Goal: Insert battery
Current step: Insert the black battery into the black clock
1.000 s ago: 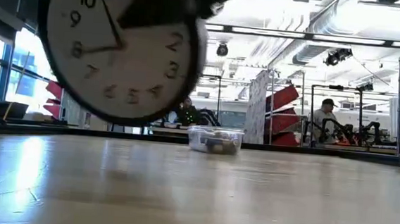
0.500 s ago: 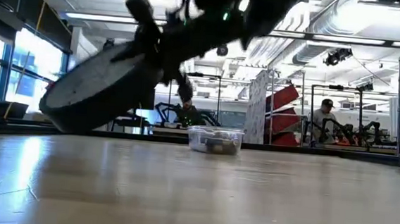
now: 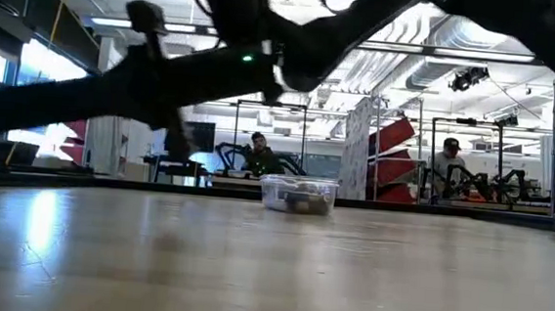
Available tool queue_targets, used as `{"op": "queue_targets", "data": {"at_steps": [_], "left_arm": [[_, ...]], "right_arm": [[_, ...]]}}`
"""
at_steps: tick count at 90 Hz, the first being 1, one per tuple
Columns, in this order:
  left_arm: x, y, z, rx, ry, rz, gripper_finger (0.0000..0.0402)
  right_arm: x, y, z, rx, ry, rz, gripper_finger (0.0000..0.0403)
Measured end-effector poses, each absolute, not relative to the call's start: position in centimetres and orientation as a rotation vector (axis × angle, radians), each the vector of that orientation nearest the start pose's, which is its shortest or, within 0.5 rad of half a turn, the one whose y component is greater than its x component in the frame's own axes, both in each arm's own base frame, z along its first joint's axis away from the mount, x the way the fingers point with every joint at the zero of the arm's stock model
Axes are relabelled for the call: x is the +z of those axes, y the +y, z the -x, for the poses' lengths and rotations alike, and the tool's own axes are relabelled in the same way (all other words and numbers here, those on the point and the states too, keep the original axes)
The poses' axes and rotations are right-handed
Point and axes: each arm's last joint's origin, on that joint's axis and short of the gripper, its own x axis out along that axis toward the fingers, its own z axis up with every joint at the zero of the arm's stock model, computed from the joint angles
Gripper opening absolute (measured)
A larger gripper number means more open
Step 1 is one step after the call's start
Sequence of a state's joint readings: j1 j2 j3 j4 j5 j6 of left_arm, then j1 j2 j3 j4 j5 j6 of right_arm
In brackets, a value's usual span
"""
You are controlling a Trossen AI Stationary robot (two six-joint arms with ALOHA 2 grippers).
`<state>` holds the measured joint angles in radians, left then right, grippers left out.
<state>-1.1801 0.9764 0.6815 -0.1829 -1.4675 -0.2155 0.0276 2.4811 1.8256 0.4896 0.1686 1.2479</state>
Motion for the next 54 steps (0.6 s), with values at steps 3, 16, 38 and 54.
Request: {"op": "queue_targets", "data": {"at_steps": [3,16,38,54], "left_arm": [[27.6,-16.2,-9.8,0.291,0.086,-0.251,0.0078],[27.6,-16.2,-9.8,0.284,0.088,-0.251,0.0078],[27.6,-16.2,-9.8,0.282,0.089,-0.252,0.0078],[27.6,-16.2,-9.8,0.281,0.090,-0.252,0.0078]], "right_arm": [[14.7,1.2,-55.8,-0.229,0.049,-1.242,0.0118],[13.5,1.4,-56.9,-0.270,0.060,-1.343,0.0118],[10.7,1.0,-56.8,-0.379,0.111,-1.447,0.0118],[10.2,0.8,-56.8,-0.395,0.114,-1.514,0.0118]]}}
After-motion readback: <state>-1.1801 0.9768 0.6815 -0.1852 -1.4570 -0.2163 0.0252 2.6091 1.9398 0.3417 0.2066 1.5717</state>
